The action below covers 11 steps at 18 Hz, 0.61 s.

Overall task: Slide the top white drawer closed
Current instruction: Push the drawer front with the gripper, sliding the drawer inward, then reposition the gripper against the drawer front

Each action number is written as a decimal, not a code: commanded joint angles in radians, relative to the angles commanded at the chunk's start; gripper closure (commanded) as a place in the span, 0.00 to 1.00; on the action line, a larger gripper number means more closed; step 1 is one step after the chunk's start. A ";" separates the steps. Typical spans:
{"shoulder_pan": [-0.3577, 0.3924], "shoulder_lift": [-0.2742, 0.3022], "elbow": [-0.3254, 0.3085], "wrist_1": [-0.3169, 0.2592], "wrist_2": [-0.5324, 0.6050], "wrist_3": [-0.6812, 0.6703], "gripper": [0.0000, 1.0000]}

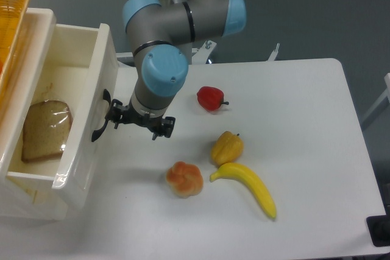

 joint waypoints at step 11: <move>-0.003 -0.049 -0.012 0.009 0.005 -0.009 0.00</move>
